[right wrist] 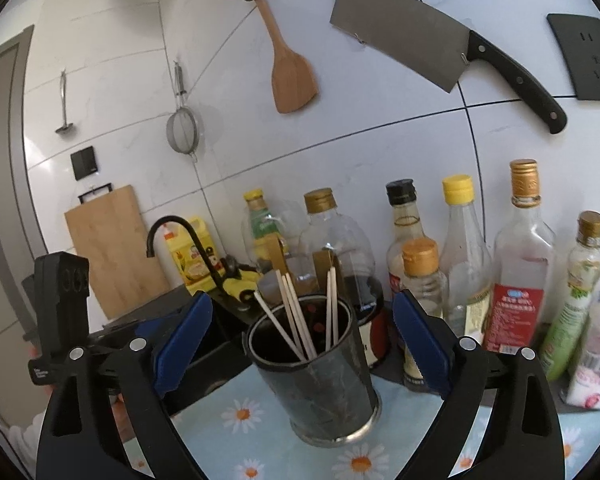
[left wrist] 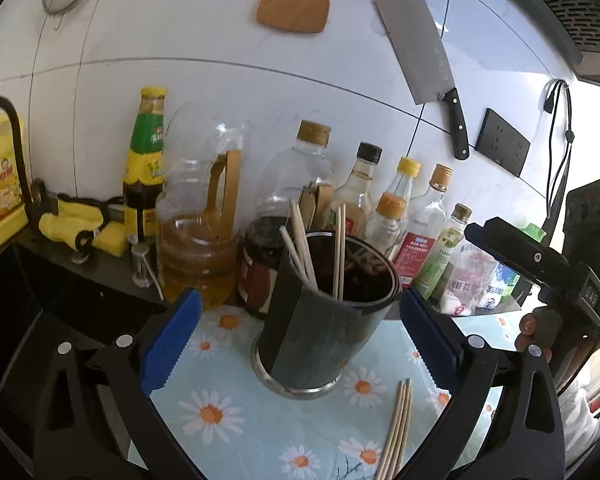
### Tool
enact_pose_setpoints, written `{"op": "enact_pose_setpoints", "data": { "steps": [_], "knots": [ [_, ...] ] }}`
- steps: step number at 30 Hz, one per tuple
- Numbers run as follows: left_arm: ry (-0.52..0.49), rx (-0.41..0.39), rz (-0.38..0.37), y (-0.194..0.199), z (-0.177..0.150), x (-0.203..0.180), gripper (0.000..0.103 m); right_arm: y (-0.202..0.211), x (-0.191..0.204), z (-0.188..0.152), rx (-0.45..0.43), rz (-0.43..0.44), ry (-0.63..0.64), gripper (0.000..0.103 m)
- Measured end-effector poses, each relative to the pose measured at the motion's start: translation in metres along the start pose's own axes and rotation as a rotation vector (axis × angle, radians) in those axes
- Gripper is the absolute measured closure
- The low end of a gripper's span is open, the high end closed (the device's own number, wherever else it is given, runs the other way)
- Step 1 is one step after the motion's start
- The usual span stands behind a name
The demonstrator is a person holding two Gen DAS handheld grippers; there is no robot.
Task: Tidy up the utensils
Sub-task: 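Move both open grippers back down to the chopsticks on the cloth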
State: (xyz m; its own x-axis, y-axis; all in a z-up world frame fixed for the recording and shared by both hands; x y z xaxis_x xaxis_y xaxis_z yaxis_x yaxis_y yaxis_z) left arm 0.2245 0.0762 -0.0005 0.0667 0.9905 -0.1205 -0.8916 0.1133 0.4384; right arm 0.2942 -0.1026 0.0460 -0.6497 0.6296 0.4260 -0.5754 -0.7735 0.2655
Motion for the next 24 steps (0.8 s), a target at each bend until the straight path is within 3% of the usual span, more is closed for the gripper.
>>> {"op": "enact_pose_setpoints", "data": {
  "steps": [14,24],
  "knots": [
    [0.048,0.111,-0.044,-0.001,-0.044,0.025,0.006,0.015,0.004,-0.033,0.052,-0.179,-0.016,0.013],
    [0.004,0.23,-0.152,-0.029,-0.075,0.015,0.006,0.03,-0.013,-0.071,0.108,-0.341,-0.06,0.013]
  ]
}}
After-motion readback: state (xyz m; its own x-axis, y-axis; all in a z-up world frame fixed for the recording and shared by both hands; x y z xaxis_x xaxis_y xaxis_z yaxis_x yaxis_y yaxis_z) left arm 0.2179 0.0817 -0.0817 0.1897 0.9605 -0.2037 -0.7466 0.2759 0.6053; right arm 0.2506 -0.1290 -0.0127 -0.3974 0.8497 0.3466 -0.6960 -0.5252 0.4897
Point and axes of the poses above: each gripper's, at about its wrist camera, not at the fingertips, and y roughly against the way its jaws point, x to its left, z to its top, the point moved 8 cm from there along -y, roughly the way its jaws point, and after that the axes turned 9 degrees about -y, right-handed, at the moved point
